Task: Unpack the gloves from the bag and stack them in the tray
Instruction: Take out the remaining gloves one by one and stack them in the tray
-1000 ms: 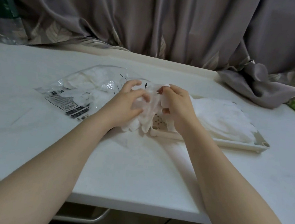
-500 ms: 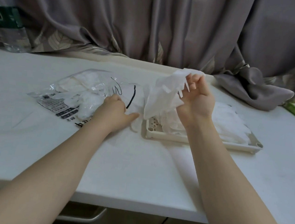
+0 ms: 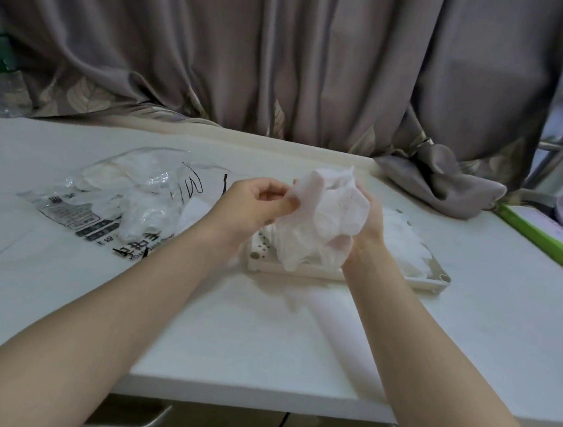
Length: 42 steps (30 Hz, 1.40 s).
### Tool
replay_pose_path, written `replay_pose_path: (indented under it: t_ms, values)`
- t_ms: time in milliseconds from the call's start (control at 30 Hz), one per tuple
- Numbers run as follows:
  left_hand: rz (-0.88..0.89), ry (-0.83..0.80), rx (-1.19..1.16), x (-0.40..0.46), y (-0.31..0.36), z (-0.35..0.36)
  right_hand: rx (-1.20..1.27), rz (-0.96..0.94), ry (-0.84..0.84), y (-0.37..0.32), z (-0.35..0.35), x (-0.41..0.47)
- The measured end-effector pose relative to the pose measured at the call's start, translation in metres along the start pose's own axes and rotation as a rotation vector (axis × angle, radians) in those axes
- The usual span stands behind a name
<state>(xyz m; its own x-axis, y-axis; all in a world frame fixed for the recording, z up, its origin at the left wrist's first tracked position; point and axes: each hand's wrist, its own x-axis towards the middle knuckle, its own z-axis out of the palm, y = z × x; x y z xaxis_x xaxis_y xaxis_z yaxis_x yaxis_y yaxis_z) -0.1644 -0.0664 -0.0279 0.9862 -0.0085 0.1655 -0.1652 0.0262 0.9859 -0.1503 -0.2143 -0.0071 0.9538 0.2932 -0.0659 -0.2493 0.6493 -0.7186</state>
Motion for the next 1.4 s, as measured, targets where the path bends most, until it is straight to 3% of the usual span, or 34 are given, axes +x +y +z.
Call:
replay_pose_path:
  t_ms: [100, 233, 300, 367, 467, 533, 633, 700, 833, 933, 1033, 1233, 1400]
  values:
    - [-0.108, -0.135, 0.024, 0.000, 0.001, 0.003, 0.010, 0.017, 0.046, -0.009, -0.009, -0.007]
    - [-0.157, -0.172, -0.057, 0.002, 0.009, 0.002, 0.102, 0.010, 0.032, -0.033, -0.030, -0.009]
    - [-0.153, -0.197, -0.124, 0.003, 0.017, 0.000, -0.083, 0.046, 0.093, -0.050, -0.047, -0.008]
    - [-0.131, -0.215, -0.138, 0.005, 0.026, -0.001, -0.424, 0.038, 0.227, -0.062, -0.058, -0.011]
    - [-0.091, -0.266, -0.090, 0.008, 0.038, 0.005, -0.835, -0.186, 0.378, -0.068, -0.061, -0.014]
    - [-0.071, -0.332, -0.037, 0.008, 0.045, 0.014, -1.013, -0.349, 0.150, -0.066, -0.054, -0.018]
    - [-0.050, -0.421, 0.057, 0.009, 0.057, 0.027, -1.160, -0.263, -0.348, -0.056, -0.040, -0.020]
    - [-0.045, -0.453, 0.063, 0.009, 0.064, 0.032, -1.106, -0.180, -0.458, -0.052, -0.033, -0.017]
    - [-0.041, -0.428, 0.088, 0.018, 0.071, 0.029, -0.990, -0.118, -0.381, -0.069, -0.045, -0.016]
    - [-0.086, -0.388, 0.066, 0.026, 0.065, 0.023, -0.841, 0.040, -0.394, -0.092, -0.071, -0.016]
    - [-0.151, -0.420, 0.104, 0.033, 0.054, 0.024, -0.890, 0.163, -0.341, -0.108, -0.093, -0.013]
    - [-0.152, -0.263, 0.645, 0.063, 0.024, 0.039, -1.086, 0.250, -0.120, -0.118, -0.111, 0.018]
    - [-0.053, -0.165, 0.860, 0.075, 0.023, 0.044, -0.950, 0.168, -0.158, -0.130, -0.112, 0.043]
